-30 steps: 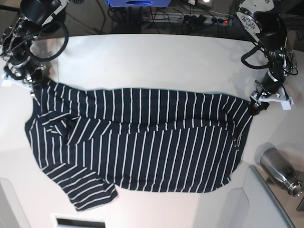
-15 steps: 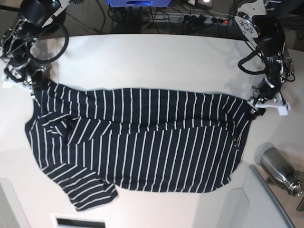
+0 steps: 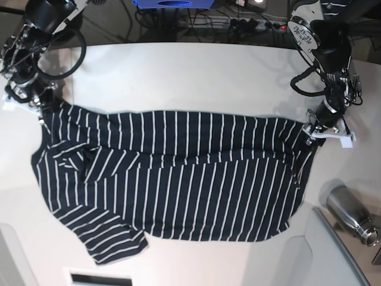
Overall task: Layout the t-shirt on the table in an organized manner, then fold the t-shirt properly
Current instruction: 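Lift the shirt by the collar edge with both grippers and lay it flat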
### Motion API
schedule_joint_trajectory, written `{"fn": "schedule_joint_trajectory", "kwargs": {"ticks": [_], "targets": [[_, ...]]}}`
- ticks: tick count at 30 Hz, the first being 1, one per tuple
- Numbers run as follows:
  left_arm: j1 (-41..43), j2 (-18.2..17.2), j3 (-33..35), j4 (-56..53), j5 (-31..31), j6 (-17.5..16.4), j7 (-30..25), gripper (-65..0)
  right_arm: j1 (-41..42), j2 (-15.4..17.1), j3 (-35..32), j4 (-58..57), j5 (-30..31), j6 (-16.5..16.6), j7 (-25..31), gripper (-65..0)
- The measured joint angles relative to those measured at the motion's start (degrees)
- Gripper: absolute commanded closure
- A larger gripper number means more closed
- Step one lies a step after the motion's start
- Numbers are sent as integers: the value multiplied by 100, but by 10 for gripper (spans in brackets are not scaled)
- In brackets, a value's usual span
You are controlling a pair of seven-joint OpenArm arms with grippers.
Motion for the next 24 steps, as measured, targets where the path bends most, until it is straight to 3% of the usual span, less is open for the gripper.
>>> {"fn": "schedule_joint_trajectory", "kwargs": {"ticks": [3,4,8,10,15,20,24], "targets": [[7,17,2,-15,87,9,90,-26,0,0,-2,0,-2,0,0,-3],[15,31,11,-20,98,22,87,0,0,0,-2,0,0,0,0,-3],[15,44,37,-9,85,20,92,0,-2,20,-15,2,-4,0,-17,-3],[35,-20,284,31,90,20,109,0,-9,92,-35,179,-107,-46,-369,-3],[63,-212,726,673,70,17,271,0,111,267,-42,988,-114,-31,-625,-3],[57,-264,732,1268,90,0,1095,0,503,732,-61,1193,-61,2,-1316,-3],[136,-271,752,1738,13,-20,1300,0,535,758,-61,1215,-68,-28,-1604,-3]]}}
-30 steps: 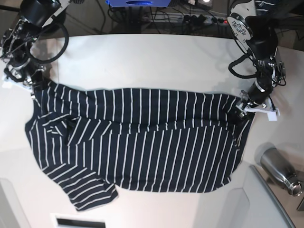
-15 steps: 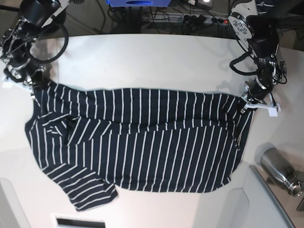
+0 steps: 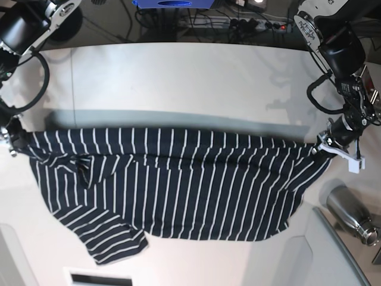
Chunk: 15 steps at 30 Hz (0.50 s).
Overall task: Layout the t-shirt on the table in an organized manner, then fold the t-shirt properly
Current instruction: 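Lift the shirt by the collar edge with both grippers and lay it flat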
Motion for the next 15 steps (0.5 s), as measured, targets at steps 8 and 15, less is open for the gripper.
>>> {"fn": "schedule_joint_trajectory", "kwargs": {"ticks": [8,15], "targets": [[688,-13,-24,24,94,24,144,0,-413,-170,22,125,-81,-31,-348,-3],[723,-63,9,448,22,17,81,0,-173,-116,11,568,33,-385,-575,-3]]}}
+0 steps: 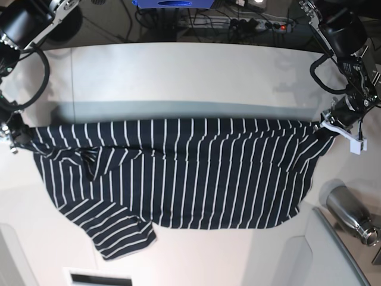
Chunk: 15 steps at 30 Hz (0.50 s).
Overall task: Layout the t-shirt on the table in an organized manner, then fold the t-shirt properly
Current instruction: 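Lift the shirt by the collar edge with both grippers and lay it flat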
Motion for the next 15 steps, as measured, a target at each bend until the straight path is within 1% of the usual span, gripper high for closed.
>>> {"fn": "schedule_joint_trajectory", "kwargs": {"ticks": [1,4,6,9,11,13,15], "targets": [[15,0,2,-26,4,0,2,0,-31,0,0,7,11,-87,-48,-3],[175,15,0,-35,7,0,35,0,-210,-50,4,-17,-79,-131,-85,-3],[170,33,2,-46,90,2,109,0,-155,-63,11,-39,-118,-142,-103,-3],[-138,37,-4,15,85,2,151,0,289,-22,-2,-35,-63,-131,-109,-3],[-522,9,-24,87,20,4,444,0,542,9,-20,17,-42,-129,-94,-3],[-710,-37,-20,358,-48,-2,726,0,544,79,-22,238,9,-111,-282,-3],[-678,-61,-105,651,-103,-44,739,0,448,85,15,422,-7,-109,-402,-3]]}}
